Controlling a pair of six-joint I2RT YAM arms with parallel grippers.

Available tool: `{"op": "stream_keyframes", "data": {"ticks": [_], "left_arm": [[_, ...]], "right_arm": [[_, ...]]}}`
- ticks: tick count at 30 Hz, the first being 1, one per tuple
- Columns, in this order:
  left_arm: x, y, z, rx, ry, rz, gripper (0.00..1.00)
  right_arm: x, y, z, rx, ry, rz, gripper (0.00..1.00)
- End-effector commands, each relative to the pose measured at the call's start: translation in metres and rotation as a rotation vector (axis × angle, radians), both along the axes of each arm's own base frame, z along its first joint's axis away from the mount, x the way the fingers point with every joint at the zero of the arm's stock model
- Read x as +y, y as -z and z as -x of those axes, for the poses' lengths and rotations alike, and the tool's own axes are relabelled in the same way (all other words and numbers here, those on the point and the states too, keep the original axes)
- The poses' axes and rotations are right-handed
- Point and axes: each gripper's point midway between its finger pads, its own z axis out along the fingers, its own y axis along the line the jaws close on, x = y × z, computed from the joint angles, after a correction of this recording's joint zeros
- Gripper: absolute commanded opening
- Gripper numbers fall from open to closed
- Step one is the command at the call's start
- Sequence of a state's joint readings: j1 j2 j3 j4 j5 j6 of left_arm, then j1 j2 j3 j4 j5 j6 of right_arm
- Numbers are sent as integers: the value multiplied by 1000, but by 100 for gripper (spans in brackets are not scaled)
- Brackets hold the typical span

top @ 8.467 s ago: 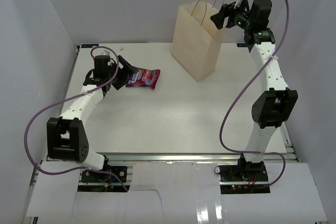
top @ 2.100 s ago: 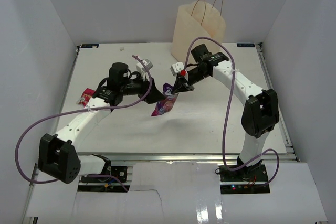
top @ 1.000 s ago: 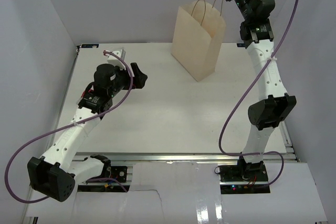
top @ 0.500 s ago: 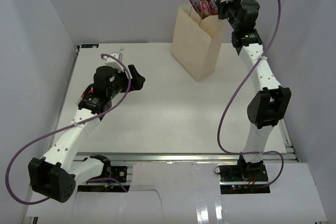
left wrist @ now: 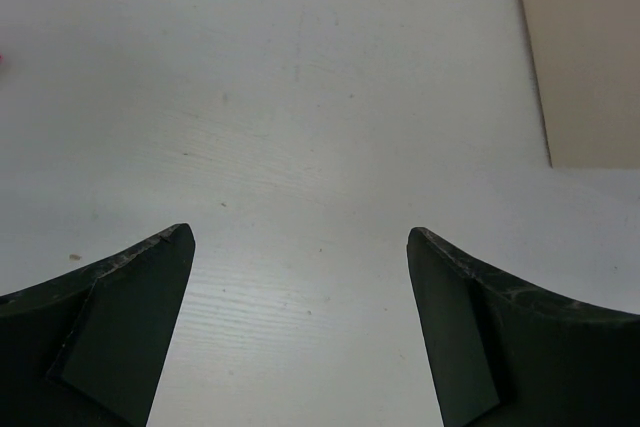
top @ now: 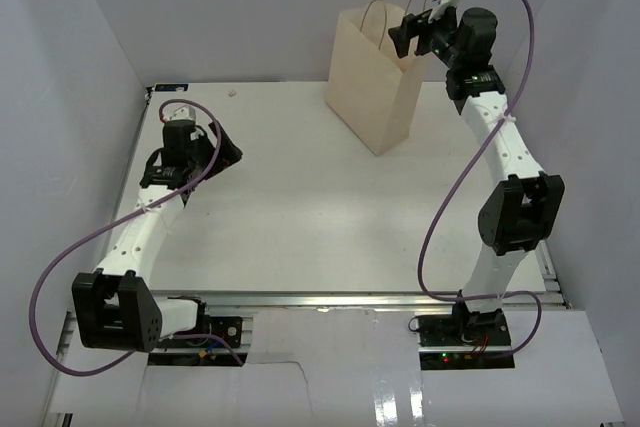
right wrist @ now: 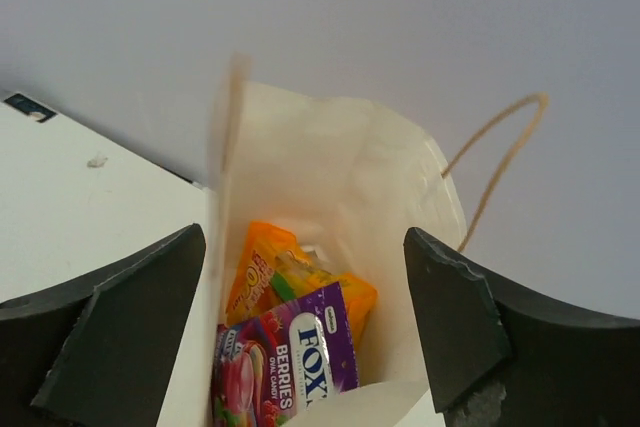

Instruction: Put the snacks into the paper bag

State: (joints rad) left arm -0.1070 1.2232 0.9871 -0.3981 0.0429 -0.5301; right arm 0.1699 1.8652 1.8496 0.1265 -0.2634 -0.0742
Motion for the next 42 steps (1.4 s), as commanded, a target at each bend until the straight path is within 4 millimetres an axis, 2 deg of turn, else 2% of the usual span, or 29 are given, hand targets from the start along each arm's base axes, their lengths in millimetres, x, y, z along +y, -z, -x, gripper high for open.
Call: {"op": "stream_keyframes", "data": {"ticks": [1, 3, 4, 5, 6, 8, 10, 12, 13, 16, 17, 19, 20, 23, 26, 30, 34, 37, 42], "left_arm": [[36, 0, -2, 58, -165, -3, 98], [54, 10, 0, 101, -237, -6, 98], [78, 18, 1, 124, -322, 11, 98], [89, 22, 2, 136, -364, 19, 98], [108, 31, 4, 155, -430, 30, 98], [126, 40, 4, 174, -483, 31, 98], [144, 41, -3, 154, -511, 1, 98], [158, 54, -9, 197, -511, -88, 98], [167, 64, -12, 244, -544, -108, 98], [181, 73, -12, 301, -647, -71, 98], [184, 80, -10, 342, -686, -57, 98], [192, 87, -5, 364, -786, -11, 98], [194, 93, -3, 381, -806, 6, 98], [203, 102, 0, 394, -848, 67, 98], [211, 112, 0, 399, -847, 132, 98], [221, 124, -3, 402, -818, 151, 98], [226, 144, -3, 456, -781, 148, 96], [228, 155, -9, 454, -744, 148, 90], [228, 165, -12, 462, -713, 164, 85]], "right_arm": [[0, -88, 48, -195, -148, 33, 87], [-11, -92, 60, -194, -189, 69, 89], [-8, -97, 77, -205, -250, 87, 89], [-15, -89, 82, -168, -260, 99, 90], [-12, -82, 97, -157, -315, 131, 90], [-10, -62, 113, -115, -385, 168, 91], [-2, -19, 142, -21, -495, 207, 91], [2, 19, 168, 76, -574, 211, 92], [5, 49, 186, 131, -615, 209, 92], [5, 93, 218, 246, -656, 199, 93], [5, 120, 229, 316, -671, 184, 95], [4, 140, 242, 363, -674, 178, 96], [4, 159, 250, 408, -682, 166, 96], [6, 181, 261, 457, -696, 152, 96], [8, 195, 265, 494, -713, 144, 96], [13, 205, 264, 517, -730, 141, 96], [18, 208, 260, 535, -743, 132, 96], [21, 207, 257, 543, -751, 128, 96], [24, 210, 256, 572, -763, 130, 96]]}}
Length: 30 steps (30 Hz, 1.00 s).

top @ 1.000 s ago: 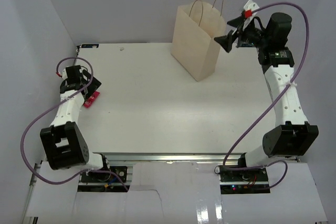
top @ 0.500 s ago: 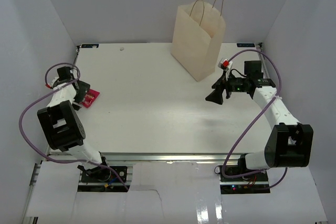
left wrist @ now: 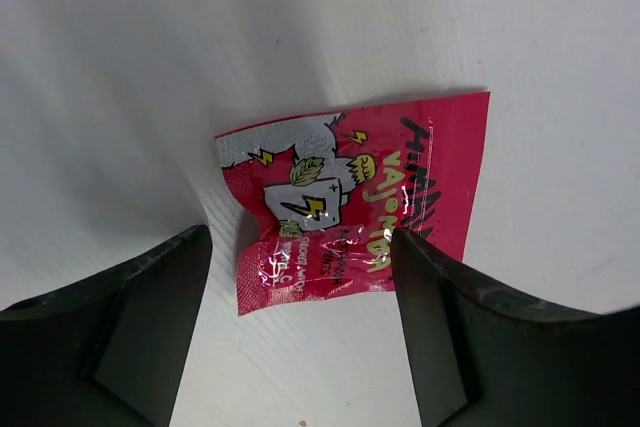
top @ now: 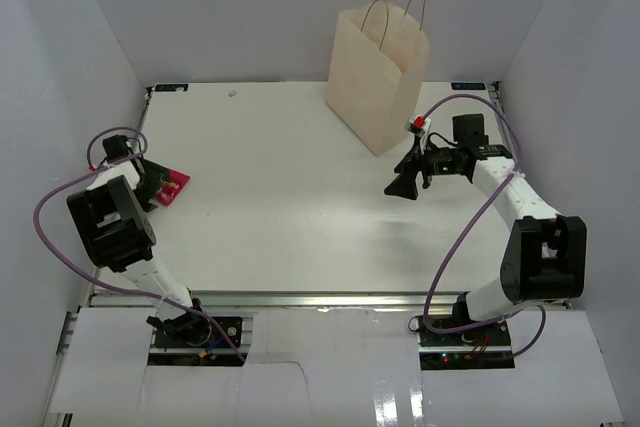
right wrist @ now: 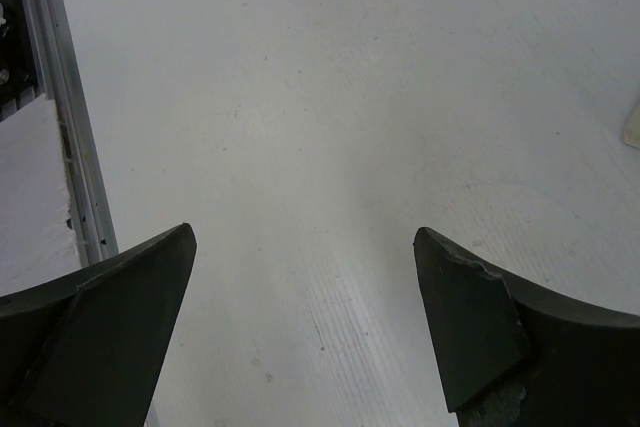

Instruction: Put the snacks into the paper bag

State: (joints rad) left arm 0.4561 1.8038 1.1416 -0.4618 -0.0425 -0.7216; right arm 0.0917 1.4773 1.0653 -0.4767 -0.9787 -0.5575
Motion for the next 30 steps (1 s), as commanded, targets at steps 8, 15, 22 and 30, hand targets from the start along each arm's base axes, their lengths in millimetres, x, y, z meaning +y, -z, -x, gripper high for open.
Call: {"op": "stream_keyframes", "data": {"ticks": [8, 15, 22, 30], "left_arm": [[3, 15, 1, -39, 47, 46, 56], [-15, 10, -9, -163, 141, 135, 16], [-56, -40, -25, -417, 294, 237, 0], [-203, -95, -26, -643, 697, 463, 0]], "right_arm": [[12, -22, -1, -31, -49, -18, 95], [30, -21, 16, -17, -157, -13, 95], [65, -18, 38, 56, -252, -1, 91], [110, -47, 0, 329, -72, -122, 89]]}}
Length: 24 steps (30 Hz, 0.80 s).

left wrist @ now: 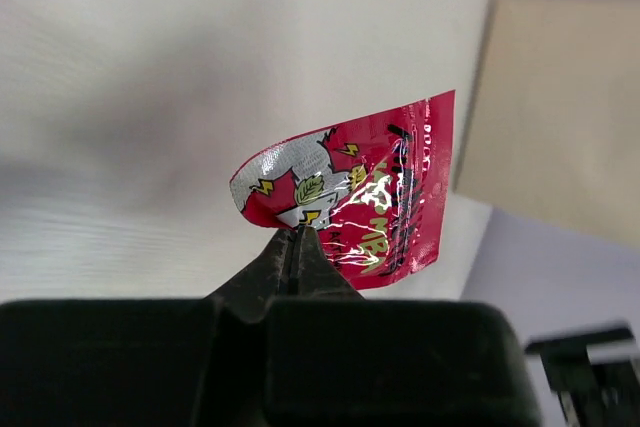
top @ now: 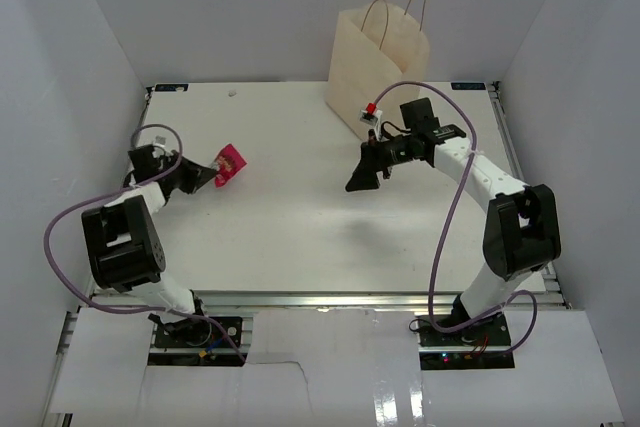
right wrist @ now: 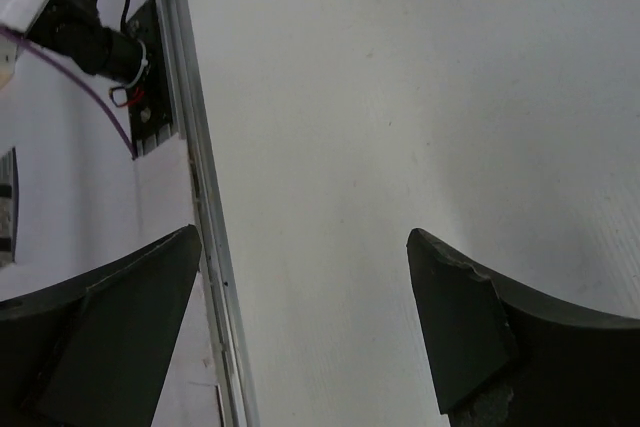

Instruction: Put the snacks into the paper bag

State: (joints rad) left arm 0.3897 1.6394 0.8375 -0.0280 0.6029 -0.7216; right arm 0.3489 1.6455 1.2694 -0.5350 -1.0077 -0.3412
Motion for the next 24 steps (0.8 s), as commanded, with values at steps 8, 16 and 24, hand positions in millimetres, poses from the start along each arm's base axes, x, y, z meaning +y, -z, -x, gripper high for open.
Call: {"op": "stream_keyframes", "data": {"ticks": [8, 16, 24], "left_arm": [[-215, -82, 2, -254, 486, 179, 0], [-276, -101, -1, -289, 606, 206, 0], [-299, -108, 0, -300, 662, 225, 0]], "right_arm": [[50, -37, -73, 381, 391, -45, 92], [69, -34, -60, 467, 365, -78, 80], [67, -21, -62, 448, 396, -58, 40]]}}
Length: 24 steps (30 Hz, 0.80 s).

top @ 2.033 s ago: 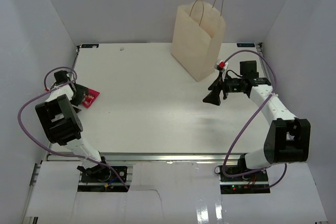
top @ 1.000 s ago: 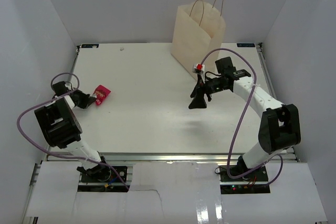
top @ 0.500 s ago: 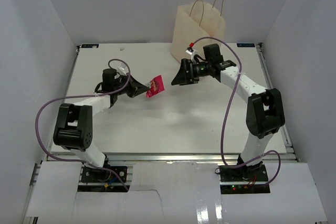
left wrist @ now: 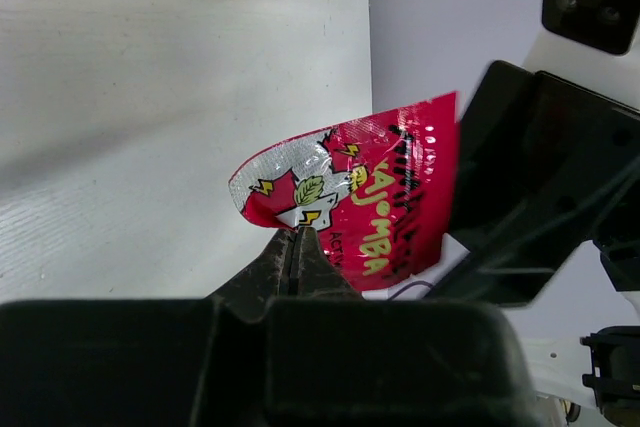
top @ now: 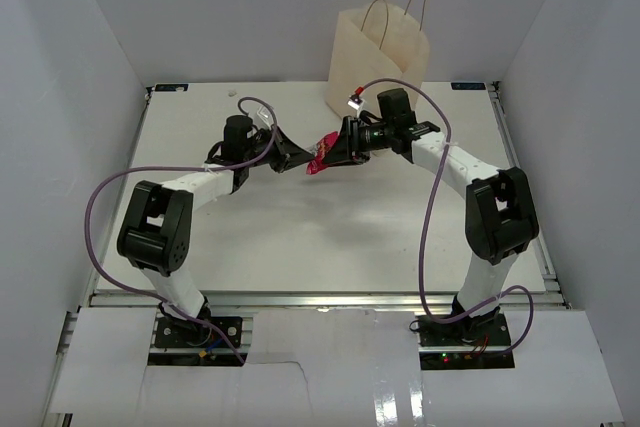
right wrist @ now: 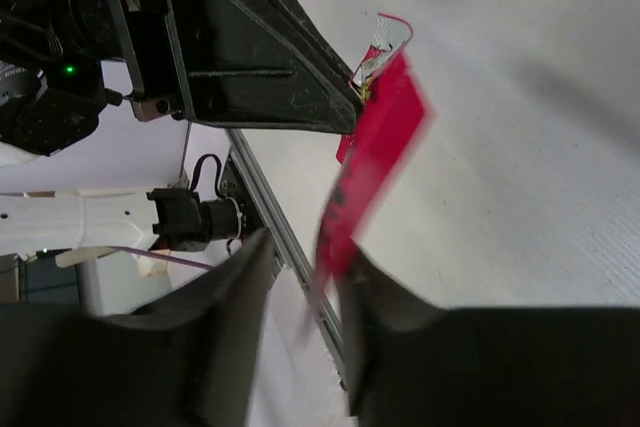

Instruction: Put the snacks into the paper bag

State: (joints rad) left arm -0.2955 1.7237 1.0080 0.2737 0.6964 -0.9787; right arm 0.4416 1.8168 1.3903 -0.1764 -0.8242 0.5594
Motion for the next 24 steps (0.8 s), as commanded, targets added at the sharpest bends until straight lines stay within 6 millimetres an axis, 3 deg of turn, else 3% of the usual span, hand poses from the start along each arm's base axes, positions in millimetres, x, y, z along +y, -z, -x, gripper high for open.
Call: {"op": "stream_keyframes", "data": {"ticks": [1, 3, 4, 8, 9, 10, 11, 14, 16, 17, 18, 21, 22, 24], "left_arm": [[-8, -18, -4, -47, 19, 24, 0], [-8, -17, -3, -44, 19, 23, 0], [-7, -19, -3, -47, 18, 24, 0], [-7, -21, 0, -50, 20, 27, 3], [-7, -22, 0, -53, 22, 28, 11], [-7, -24, 0, -56, 23, 31, 33], [-7, -31, 1, -75, 23, 33, 43], [-7, -47, 1, -154, 38, 26, 65], [-3, -63, -1, -207, 32, 25, 69], [3, -69, -4, -231, 15, 20, 87], [7, -82, -4, -287, 4, 10, 98], [29, -103, -10, -382, -66, -22, 98], [35, -118, -7, -447, -76, -36, 98], [51, -134, -4, -530, -110, -71, 98]], "right_arm": [[1, -9, -9, -64, 21, -13, 31], [0, -12, -12, -101, 23, -5, 12], [0, -14, -12, -116, 22, -3, 8], [-5, -20, -17, -204, 32, 20, 8], [-4, -23, -14, -220, 11, 11, 8], [-4, -26, -13, -266, -18, 6, 8], [-5, -30, -11, -293, -39, 0, 8], [-8, -39, -5, -415, -112, 1, 8], [-11, -43, -5, -477, -131, 17, 8], [-14, -52, -7, -586, -160, 31, 8], [-16, -57, -7, -637, -175, 40, 8], [-31, -89, -13, -924, -211, 83, 8], [-37, -109, -11, -1018, -207, 89, 8], [-52, -136, -27, -1181, -163, 158, 8]]}}
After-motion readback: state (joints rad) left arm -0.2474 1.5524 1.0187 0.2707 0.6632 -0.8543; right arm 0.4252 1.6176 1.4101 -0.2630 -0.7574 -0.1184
